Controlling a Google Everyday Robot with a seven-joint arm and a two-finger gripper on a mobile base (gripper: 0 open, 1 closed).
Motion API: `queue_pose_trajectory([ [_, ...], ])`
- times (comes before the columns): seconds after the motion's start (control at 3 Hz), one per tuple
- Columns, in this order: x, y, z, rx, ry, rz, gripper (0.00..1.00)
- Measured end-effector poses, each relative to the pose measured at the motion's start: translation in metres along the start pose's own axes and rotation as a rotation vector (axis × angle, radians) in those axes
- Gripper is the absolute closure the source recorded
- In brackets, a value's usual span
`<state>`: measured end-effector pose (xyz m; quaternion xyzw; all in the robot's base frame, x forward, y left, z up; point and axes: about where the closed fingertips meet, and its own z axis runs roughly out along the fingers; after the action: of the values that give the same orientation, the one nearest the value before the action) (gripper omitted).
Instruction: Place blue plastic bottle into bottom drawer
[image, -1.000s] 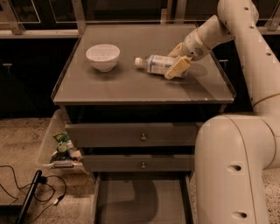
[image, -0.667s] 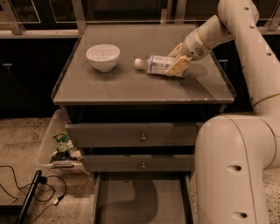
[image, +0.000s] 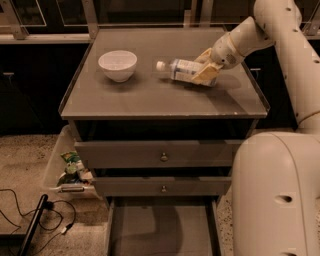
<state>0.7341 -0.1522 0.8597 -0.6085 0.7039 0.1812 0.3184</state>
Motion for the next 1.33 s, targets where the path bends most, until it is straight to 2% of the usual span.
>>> queue_pose_trajectory([
  [0.33, -0.007, 0.016, -0.048, 0.085, -0.044, -0.029, 1.00],
  [0.67, -0.028, 0.051, -0.107, 0.193, -0.094, -0.085, 1.00],
  [1.0, -0.058, 0.101, -0.163, 0.323, -0.118, -0.164, 1.00],
  [1.33, -0.072, 0.159, -0.174, 0.366, -0.129, -0.203, 1.00],
])
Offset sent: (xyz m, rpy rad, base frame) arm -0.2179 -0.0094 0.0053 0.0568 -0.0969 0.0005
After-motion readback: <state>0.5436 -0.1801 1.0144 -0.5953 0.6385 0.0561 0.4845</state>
